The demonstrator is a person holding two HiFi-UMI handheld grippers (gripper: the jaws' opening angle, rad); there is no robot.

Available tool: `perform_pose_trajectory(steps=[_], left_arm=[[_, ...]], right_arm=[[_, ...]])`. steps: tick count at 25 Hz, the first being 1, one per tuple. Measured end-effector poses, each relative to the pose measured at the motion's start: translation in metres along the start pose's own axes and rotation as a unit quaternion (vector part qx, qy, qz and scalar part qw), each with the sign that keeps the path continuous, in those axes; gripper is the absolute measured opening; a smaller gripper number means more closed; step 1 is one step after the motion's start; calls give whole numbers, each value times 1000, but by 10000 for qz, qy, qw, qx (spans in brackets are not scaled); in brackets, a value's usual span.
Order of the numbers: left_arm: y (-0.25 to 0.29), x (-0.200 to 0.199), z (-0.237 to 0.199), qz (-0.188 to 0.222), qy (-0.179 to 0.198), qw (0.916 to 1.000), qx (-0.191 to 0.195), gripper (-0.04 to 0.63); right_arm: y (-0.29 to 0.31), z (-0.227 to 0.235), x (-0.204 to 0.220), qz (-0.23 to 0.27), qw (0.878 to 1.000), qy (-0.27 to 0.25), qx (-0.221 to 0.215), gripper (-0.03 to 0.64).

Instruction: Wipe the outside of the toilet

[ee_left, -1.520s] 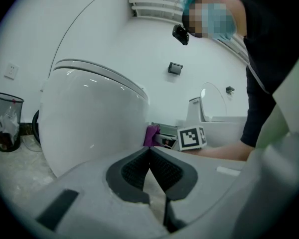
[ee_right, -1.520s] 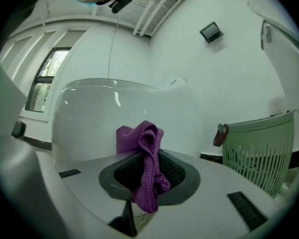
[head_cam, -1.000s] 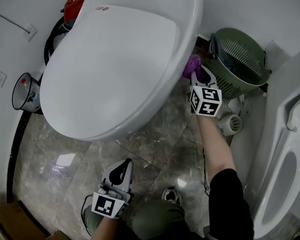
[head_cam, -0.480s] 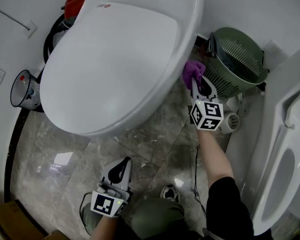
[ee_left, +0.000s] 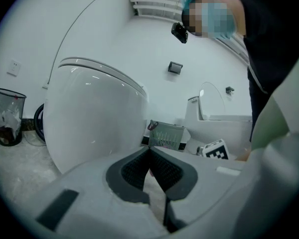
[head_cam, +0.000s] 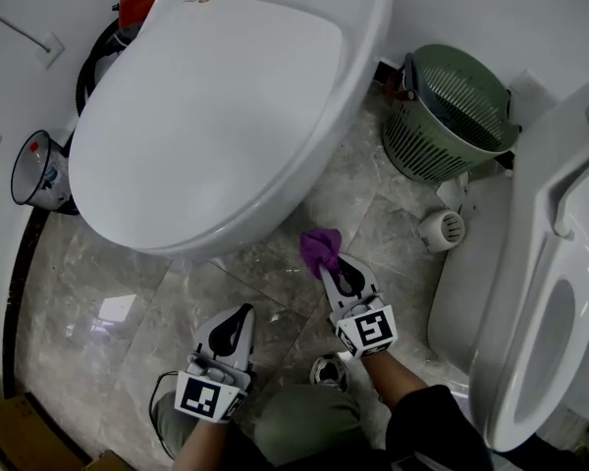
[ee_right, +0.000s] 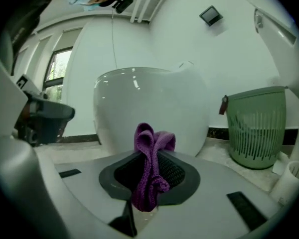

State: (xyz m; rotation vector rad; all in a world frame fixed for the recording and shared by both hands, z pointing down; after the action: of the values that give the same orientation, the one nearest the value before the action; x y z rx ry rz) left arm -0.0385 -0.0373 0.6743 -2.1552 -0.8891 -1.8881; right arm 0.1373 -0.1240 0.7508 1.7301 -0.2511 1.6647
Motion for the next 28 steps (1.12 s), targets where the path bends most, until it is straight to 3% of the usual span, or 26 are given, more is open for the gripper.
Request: perform_pose_trajectory(steps=[6,10,16,21,28], left_arm=[[-1,6,4,-51,25,10000,0,3],[-4,10,3,-105,18,9999,-61,3],[1,13,3,-181,-7,9998,-73,3],[12,11,8,-224,-11,9997,23,3],[19,4,11,-38,81,9999,106,3]], right_arm=[[29,-82,25,-241,9924,-567,-1062,69],[57,-102,33,-300,9897,-652,-1240,69],[91,-66,26,-351,9975,-97,-606,69],[97,-15,15,-214,9997,-51,-106,69],[109,96,-13,115,9950,275,952,69]])
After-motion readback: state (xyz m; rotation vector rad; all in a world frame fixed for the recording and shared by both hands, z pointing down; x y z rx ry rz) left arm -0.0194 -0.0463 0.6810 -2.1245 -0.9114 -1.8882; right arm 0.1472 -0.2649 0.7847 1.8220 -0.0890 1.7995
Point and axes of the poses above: the fingertips, and each gripper's own axes: y forward along the fingers, z to its right, x out of its underside, the point moved 4 cm from there along -y, backward along the fingers, and after that the axes turned 8 degrees about -z, right-handed, at the moved point
